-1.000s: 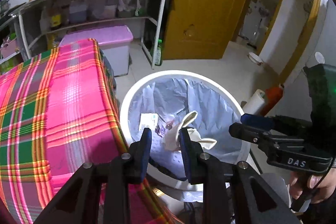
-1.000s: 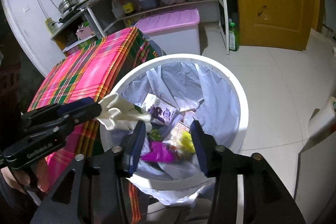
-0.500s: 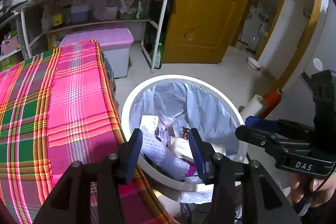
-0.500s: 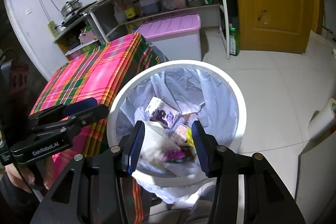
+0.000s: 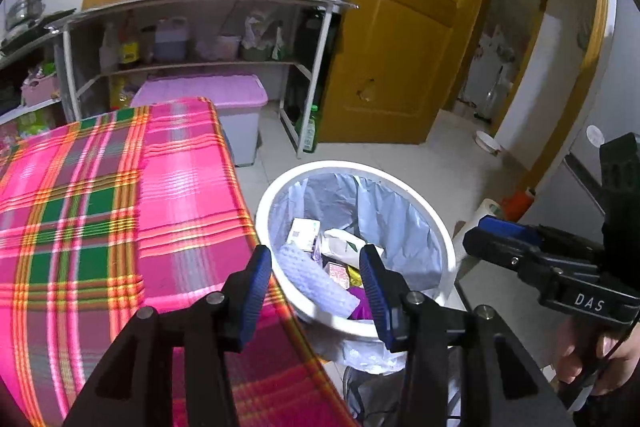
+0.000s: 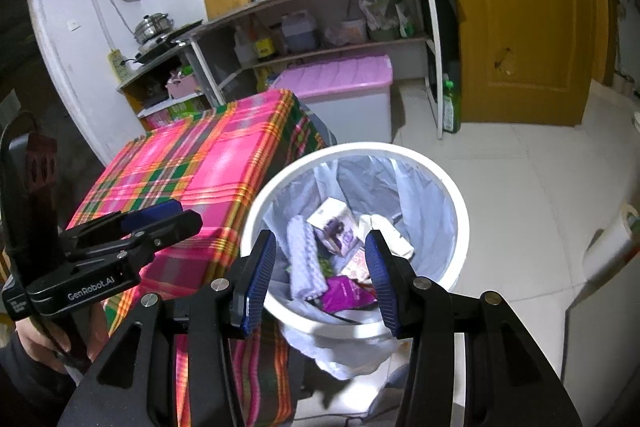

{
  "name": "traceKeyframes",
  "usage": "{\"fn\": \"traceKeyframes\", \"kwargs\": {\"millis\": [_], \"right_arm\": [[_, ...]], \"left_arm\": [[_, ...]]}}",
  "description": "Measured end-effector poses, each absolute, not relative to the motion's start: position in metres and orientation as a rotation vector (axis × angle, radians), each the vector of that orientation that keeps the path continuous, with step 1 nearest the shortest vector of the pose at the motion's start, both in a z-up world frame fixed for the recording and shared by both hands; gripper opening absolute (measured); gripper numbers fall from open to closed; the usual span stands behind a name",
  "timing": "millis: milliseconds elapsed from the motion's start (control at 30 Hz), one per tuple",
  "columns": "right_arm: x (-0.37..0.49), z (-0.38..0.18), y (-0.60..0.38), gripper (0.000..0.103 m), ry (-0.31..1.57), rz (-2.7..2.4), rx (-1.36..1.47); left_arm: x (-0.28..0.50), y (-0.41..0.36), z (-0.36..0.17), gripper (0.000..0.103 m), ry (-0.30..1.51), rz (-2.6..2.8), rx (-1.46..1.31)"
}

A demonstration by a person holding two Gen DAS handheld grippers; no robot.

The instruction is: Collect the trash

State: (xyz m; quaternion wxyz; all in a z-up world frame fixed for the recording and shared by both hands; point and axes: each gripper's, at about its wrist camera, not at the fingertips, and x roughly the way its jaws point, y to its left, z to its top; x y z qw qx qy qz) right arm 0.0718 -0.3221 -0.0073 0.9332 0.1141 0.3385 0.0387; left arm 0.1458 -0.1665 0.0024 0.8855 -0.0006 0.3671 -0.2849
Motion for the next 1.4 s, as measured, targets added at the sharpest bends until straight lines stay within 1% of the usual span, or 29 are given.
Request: {"fn": "traceKeyframes", "kwargs": {"millis": [233,467,1033,1400], "right_arm": [[0.052,0.007,-0.295,0.048,0.648,0.107,0.182],[0.033,0.01,-0.273,0.047,0.62,0.129,0.143],[-0.008,0.004,-0.248,0.047,0.593,0.151,0.095],[-0.023,0.002,-0.242,0.047,0.584,0.168,0.079]], "left_arm": [[0.116,-0.142,0.019,0.046,0.705,-0.523,-0.001],[0.087,-0.12,0.029,0.046,0.656,-0.445,0.01],[0.029,-0.086,0.028,0.046,0.605,-0.376,0.005],[0.011,-0.071,0.025,0.046,0.598,-0.352,-0.013]]}}
